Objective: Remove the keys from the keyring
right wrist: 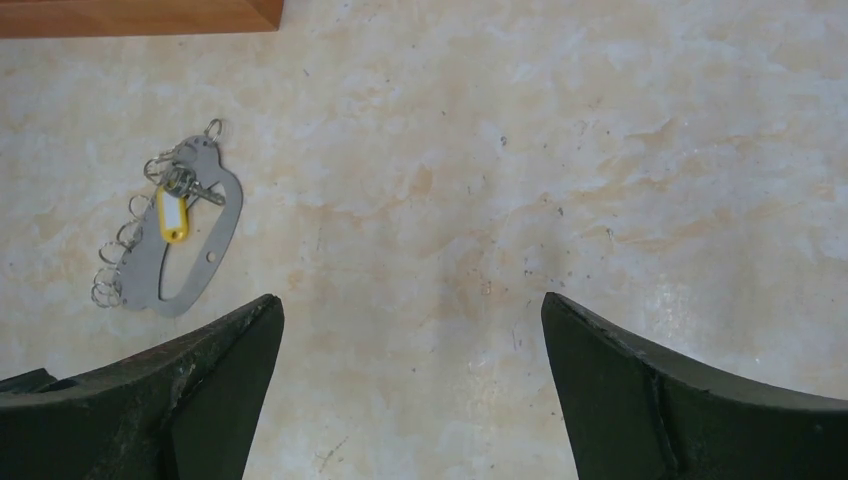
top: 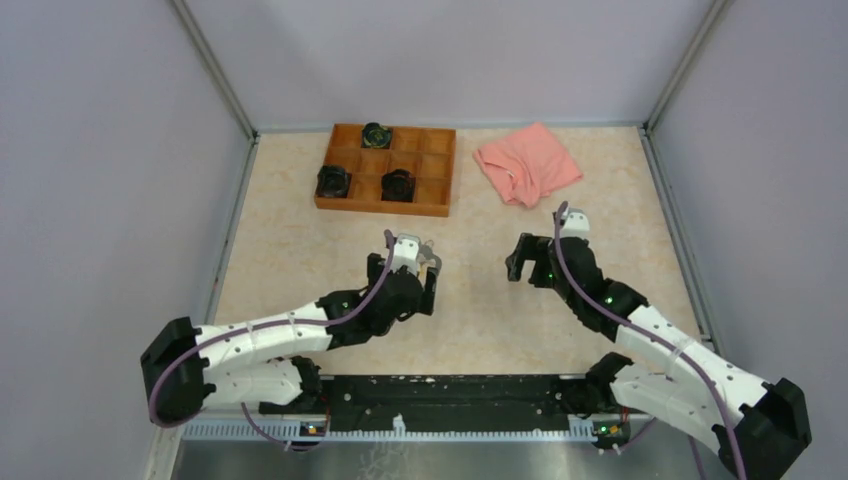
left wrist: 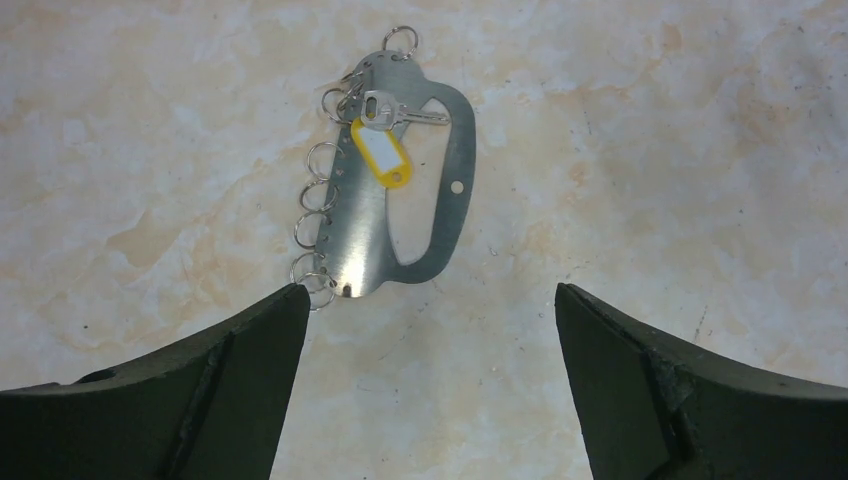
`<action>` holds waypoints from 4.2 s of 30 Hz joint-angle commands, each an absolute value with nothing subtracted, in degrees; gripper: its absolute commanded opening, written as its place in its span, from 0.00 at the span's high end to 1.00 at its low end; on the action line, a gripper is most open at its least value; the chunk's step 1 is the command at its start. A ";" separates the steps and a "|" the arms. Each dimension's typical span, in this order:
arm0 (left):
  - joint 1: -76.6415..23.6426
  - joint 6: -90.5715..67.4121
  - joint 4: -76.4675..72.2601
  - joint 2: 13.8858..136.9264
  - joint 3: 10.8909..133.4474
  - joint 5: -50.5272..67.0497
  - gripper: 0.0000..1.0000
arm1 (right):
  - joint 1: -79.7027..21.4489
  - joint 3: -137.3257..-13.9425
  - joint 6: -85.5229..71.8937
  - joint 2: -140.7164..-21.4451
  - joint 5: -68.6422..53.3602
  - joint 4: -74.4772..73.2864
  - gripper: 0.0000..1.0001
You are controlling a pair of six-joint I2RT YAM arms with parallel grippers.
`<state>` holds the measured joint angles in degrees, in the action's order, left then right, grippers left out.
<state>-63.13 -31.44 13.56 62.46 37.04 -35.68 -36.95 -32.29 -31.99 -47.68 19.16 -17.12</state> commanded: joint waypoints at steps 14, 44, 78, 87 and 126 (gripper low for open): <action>-41.45 -37.01 1.43 71.99 37.01 -20.18 0.02 | -36.82 -32.82 -27.16 -58.49 9.87 -8.48 0.08; -60.15 -40.12 -0.74 80.28 43.05 -8.07 0.02 | -38.25 -29.80 -29.64 -46.30 10.35 -17.49 0.13; -56.95 -58.46 22.22 38.64 18.78 -17.33 0.02 | -60.29 -56.08 -20.67 -101.30 14.55 -6.71 0.66; -56.95 -58.10 14.23 42.27 17.00 -13.68 0.02 | -60.29 -55.31 -24.17 -95.72 16.44 -7.82 1.00; -48.59 -27.89 -35.45 34.74 11.13 18.60 0.05 | -60.30 -31.44 -14.88 -40.73 -14.87 15.52 1.00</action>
<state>-49.47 -31.70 -28.08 35.20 6.07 9.08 -59.90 -23.64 -19.35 -44.82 -5.50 21.15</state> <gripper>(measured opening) 0.950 0.006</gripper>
